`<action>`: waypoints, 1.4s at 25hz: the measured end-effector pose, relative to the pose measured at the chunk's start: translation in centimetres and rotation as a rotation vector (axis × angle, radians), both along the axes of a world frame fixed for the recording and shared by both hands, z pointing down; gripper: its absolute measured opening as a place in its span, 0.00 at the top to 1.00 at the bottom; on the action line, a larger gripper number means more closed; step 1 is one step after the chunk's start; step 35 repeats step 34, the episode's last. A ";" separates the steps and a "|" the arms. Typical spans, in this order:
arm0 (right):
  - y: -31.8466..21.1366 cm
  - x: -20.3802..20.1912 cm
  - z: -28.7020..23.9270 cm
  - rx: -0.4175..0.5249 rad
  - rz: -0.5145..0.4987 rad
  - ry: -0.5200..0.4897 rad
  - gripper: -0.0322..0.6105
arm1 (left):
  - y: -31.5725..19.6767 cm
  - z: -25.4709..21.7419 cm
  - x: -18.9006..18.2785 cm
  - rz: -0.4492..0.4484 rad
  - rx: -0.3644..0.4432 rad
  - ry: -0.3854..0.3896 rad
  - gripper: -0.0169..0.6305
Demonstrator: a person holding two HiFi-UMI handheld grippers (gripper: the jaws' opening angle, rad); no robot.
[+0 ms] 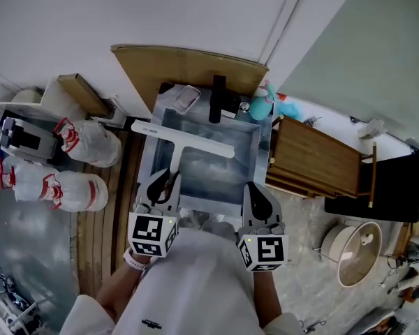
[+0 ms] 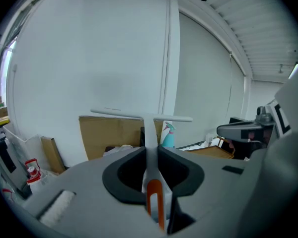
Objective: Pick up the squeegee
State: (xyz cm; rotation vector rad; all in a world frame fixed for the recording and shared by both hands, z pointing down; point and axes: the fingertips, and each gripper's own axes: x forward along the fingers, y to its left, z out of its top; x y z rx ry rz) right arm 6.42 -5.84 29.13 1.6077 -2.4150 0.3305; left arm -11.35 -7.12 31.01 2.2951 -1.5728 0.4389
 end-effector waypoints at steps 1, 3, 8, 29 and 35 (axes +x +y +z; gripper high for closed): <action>-0.1 -0.1 -0.1 0.004 0.000 0.000 0.94 | 0.1 0.1 0.1 -0.002 0.004 0.000 0.87; -0.2 -0.1 -0.4 0.012 0.003 0.003 0.94 | 0.3 0.1 0.2 -0.004 0.004 0.009 0.87; -0.5 0.4 -0.7 0.018 0.016 0.012 0.94 | 0.0 -0.2 0.4 -0.002 0.010 0.014 0.87; 0.1 1.7 0.0 -0.001 0.040 0.027 0.94 | 0.3 -0.2 1.0 0.014 0.009 0.015 0.87; 0.3 1.7 0.5 -0.010 0.039 0.037 0.94 | 0.3 0.0 1.0 0.018 0.004 0.011 0.87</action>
